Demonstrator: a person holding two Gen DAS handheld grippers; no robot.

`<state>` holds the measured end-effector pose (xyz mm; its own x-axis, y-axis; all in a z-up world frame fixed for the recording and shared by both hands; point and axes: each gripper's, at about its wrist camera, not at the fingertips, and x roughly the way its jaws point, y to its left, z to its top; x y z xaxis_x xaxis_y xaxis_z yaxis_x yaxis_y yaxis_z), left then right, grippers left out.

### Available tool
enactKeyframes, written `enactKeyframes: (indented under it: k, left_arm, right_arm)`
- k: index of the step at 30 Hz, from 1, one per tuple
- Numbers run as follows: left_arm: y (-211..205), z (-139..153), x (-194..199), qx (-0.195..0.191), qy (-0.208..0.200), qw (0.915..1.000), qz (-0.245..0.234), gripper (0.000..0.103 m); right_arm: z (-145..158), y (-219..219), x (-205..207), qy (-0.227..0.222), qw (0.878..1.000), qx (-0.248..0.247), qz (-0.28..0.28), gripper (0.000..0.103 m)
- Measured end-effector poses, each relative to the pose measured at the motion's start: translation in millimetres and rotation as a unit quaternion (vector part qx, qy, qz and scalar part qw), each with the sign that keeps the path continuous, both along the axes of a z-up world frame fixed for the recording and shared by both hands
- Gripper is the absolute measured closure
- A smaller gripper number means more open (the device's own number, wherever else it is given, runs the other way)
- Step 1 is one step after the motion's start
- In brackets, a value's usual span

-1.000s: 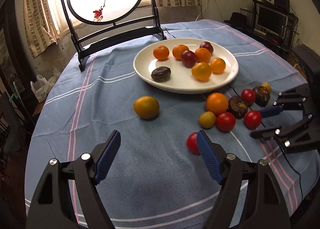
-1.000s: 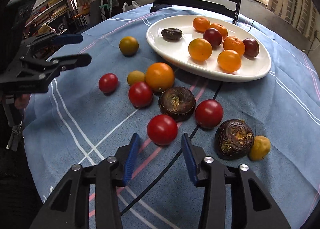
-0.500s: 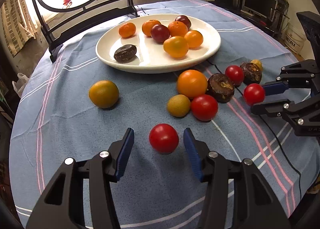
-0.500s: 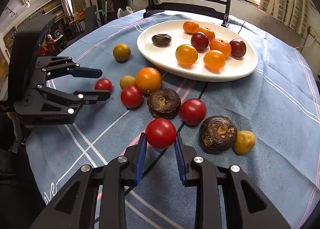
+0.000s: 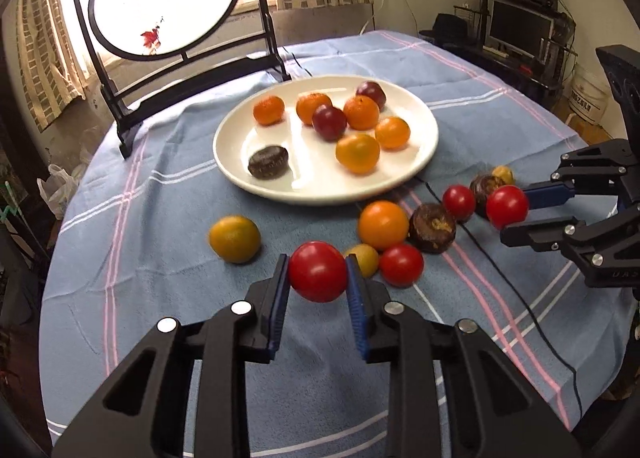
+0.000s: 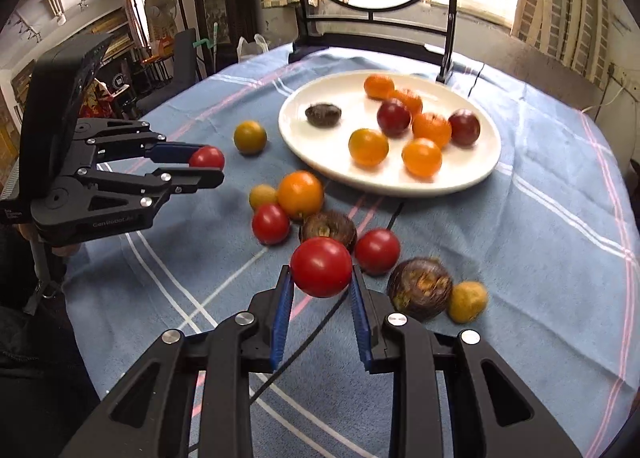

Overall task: Organize fruits
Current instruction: 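Grasp a red tomato with the left gripper while the right carries its tomato toward the plate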

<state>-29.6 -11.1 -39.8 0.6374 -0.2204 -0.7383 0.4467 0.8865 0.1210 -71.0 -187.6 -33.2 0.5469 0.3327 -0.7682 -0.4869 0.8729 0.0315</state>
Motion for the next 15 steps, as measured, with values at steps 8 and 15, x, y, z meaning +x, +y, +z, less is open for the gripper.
enactKeyframes:
  k: [8, 15]
  left_arm:
    - [-11.9, 54.6, 31.3, -0.01, -0.086, 0.9947, 0.055, 0.076]
    - [-23.3, 58.2, 68.4, -0.016, -0.09, 0.9927, 0.078, 0.076]
  right_arm:
    - [55.0, 0.3, 20.8, -0.083, 0.996, 0.031, -0.009, 0.075]
    - [58.8, -0.8, 56.3, -0.091, 0.995, 0.041, -0.026, 0.075]
